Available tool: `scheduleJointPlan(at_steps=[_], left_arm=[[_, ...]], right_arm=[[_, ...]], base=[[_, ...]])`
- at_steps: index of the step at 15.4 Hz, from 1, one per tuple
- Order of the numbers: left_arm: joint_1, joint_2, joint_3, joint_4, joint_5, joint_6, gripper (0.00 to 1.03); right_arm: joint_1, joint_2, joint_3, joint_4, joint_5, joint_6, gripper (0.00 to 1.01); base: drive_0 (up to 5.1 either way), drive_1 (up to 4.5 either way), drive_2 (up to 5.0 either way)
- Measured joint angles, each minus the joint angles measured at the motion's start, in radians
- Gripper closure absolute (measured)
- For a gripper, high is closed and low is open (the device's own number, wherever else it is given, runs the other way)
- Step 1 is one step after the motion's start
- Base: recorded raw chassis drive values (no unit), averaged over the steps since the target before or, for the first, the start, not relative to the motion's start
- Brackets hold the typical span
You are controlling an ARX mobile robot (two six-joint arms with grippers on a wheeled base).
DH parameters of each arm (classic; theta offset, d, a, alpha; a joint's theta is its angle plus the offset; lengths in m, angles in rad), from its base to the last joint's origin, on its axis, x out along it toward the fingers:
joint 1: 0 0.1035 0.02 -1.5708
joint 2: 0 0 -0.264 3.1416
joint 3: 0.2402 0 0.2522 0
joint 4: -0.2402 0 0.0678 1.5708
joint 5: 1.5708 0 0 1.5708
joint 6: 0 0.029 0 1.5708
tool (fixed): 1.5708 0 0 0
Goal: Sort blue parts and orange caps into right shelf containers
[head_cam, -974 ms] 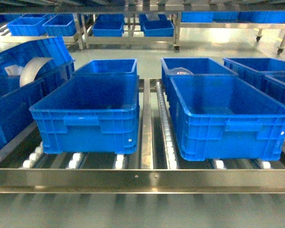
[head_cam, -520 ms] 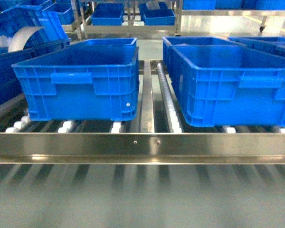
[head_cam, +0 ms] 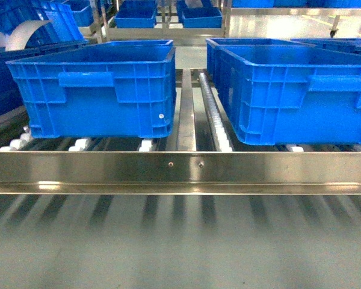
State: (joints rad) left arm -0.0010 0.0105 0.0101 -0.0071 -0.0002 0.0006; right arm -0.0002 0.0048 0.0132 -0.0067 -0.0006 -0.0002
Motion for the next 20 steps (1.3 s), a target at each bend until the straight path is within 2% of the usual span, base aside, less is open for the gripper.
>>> scheduleJointPlan(at_steps=[5, 20], left_arm=[[0.000, 0.000, 0.000, -0.001, 0.000, 0.000, 0.60], [0.000, 0.000, 0.000, 0.003, 0.000, 0.000, 0.60]], right_arm=[[0.000, 0.000, 0.000, -0.001, 0.000, 0.000, 0.57], [0.000, 0.000, 0.000, 0.003, 0.000, 0.000, 0.58]], base=[[0.0, 0.00, 0.0], [0.0, 4.24, -4.2]])
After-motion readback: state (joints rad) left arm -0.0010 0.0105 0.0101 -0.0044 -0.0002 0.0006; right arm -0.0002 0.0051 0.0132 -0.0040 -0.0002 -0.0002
